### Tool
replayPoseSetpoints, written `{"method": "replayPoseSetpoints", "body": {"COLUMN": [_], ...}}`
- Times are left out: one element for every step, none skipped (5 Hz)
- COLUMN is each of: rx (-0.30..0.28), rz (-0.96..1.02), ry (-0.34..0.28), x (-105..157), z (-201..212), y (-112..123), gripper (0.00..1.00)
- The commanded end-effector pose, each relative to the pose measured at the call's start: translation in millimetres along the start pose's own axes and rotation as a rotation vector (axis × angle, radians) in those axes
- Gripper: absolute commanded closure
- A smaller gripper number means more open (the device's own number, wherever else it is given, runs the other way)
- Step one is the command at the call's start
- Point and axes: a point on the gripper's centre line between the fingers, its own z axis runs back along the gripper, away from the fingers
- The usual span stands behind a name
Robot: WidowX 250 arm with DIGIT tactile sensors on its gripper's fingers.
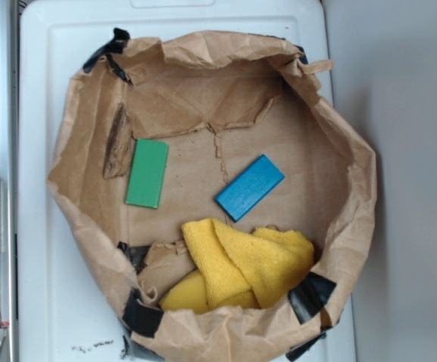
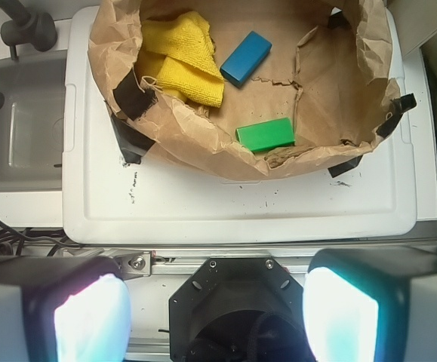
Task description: Grab the blue block.
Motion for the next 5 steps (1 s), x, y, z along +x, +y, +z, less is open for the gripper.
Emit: {"method": "replayPoseSetpoints", "body": {"rx": [0.0,0.006,0.006,0.006,0.006], "rz": [0.0,0.014,0.014,0.014,0.014], "ry": [0.0,-0.059,-0.059,-0.059,-0.059], "x": [0,26,26,26,26], "z": [0,-7,-7,-7,-7], "y": [0,9,9,9,9], "gripper": [0.0,0.0,0.0,0.0,0.0]}}
